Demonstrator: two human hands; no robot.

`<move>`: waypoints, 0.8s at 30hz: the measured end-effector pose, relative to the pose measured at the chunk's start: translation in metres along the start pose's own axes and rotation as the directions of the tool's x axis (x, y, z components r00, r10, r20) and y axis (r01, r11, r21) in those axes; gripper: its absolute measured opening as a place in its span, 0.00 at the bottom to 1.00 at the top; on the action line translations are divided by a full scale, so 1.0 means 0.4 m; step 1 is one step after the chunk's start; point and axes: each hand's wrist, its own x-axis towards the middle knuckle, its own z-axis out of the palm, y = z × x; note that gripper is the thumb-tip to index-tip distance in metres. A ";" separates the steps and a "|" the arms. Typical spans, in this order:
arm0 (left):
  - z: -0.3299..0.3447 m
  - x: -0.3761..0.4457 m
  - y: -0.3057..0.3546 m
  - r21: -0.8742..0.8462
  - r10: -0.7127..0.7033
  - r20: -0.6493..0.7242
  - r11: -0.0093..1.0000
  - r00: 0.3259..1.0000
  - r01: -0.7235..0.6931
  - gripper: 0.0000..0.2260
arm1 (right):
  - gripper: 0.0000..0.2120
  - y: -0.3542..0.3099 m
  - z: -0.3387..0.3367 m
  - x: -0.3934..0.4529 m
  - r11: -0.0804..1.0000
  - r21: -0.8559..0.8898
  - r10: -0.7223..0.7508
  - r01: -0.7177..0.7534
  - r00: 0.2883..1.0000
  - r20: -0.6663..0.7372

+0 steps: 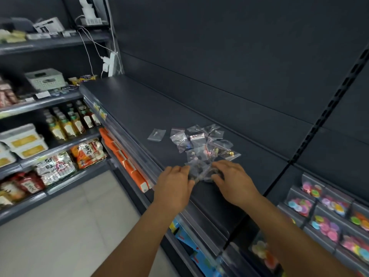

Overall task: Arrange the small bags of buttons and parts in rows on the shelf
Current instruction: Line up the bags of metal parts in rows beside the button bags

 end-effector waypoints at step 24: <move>-0.008 0.103 -0.085 -0.531 0.116 0.087 0.846 0.989 -0.053 0.03 | 0.03 -0.082 0.059 0.059 0.912 0.235 0.382 -0.336 0.905 -0.186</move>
